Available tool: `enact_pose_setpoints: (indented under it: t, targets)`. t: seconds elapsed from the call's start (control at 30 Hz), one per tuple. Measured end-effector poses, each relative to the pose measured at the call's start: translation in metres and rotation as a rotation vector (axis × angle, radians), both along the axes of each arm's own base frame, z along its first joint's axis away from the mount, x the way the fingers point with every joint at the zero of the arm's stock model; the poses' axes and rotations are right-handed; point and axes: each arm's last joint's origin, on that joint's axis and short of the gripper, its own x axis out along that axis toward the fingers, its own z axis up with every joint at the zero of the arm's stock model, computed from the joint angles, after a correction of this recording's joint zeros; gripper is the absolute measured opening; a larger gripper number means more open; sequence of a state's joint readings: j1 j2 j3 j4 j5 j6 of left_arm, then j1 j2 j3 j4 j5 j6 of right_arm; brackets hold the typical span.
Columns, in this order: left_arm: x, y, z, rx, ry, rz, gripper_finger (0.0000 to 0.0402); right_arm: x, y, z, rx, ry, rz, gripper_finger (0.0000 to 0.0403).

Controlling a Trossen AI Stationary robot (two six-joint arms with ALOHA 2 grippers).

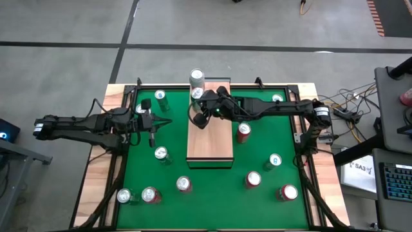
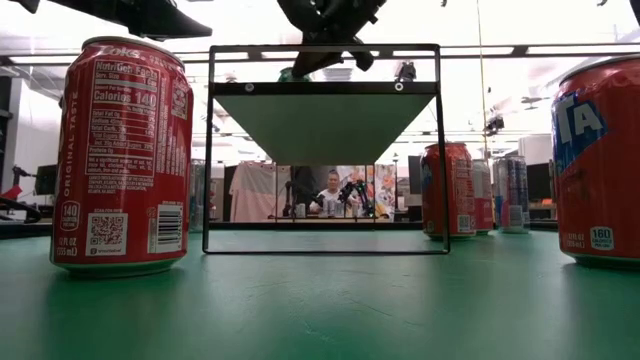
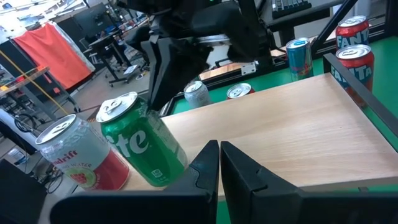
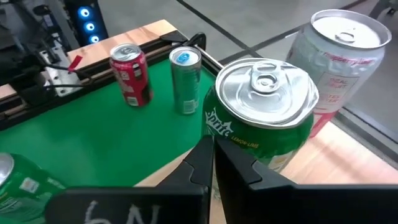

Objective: Place canned beverage on shelf
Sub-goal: Put the green can on the shelf

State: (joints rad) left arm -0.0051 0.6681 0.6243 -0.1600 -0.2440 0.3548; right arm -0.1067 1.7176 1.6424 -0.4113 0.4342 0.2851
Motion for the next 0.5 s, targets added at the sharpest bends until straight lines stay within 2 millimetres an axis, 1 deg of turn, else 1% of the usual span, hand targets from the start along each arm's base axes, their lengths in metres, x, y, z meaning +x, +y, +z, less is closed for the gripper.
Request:
enact_pose_setpoints:
  t: [0.13,0.43,0.5]
  targets:
    - [0.0000,0.0000,0.0002,0.002,-0.002,0.000,0.0000,0.0010,-0.0031,-0.0016,-0.009,0.005,-0.005,0.0009]
    - [-0.0003,0.0000,-0.0013,-0.007,0.011,0.002,0.0000,0.0005,0.0026,-0.0031,0.034,0.022,0.063,0.0009]
    - [-0.0001,0.0000,-0.0009,-0.006,0.007,0.001,0.0000,-0.0001,-0.0008,-0.0030,0.033,0.023,0.055,0.0009]
